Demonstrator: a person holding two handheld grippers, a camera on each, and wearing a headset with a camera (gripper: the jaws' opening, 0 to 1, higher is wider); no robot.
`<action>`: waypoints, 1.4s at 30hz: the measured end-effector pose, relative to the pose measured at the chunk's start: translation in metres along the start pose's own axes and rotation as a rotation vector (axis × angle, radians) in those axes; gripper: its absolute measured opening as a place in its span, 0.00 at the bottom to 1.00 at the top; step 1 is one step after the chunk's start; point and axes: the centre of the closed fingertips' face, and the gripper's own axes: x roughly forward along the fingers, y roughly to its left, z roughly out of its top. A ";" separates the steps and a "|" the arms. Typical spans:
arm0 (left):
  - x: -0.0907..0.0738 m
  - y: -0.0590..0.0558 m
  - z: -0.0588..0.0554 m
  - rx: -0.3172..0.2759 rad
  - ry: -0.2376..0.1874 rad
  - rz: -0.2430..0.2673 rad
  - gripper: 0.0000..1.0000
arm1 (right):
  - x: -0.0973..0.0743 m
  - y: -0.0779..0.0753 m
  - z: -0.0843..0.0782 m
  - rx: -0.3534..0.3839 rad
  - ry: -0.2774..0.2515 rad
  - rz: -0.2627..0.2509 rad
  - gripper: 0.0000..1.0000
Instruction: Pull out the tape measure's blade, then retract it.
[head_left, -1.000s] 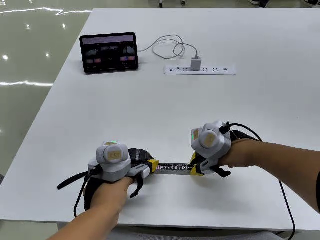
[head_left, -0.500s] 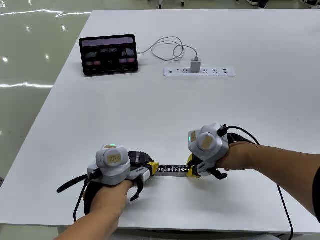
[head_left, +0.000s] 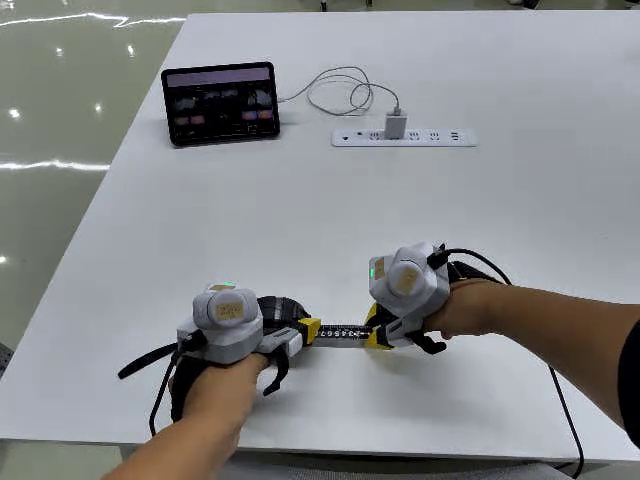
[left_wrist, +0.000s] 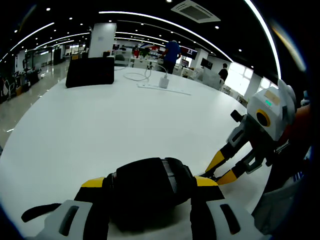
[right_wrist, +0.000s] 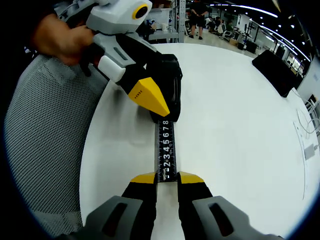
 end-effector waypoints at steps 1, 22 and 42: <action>0.000 0.000 0.000 0.000 0.000 0.000 0.62 | 0.001 0.000 0.001 -0.001 -0.002 0.000 0.11; 0.001 0.000 0.000 -0.007 -0.003 0.000 0.62 | 0.009 -0.001 0.016 0.011 -0.037 -0.005 0.11; 0.000 0.000 0.000 -0.011 -0.005 0.000 0.62 | 0.018 0.000 0.031 0.017 -0.055 0.014 0.11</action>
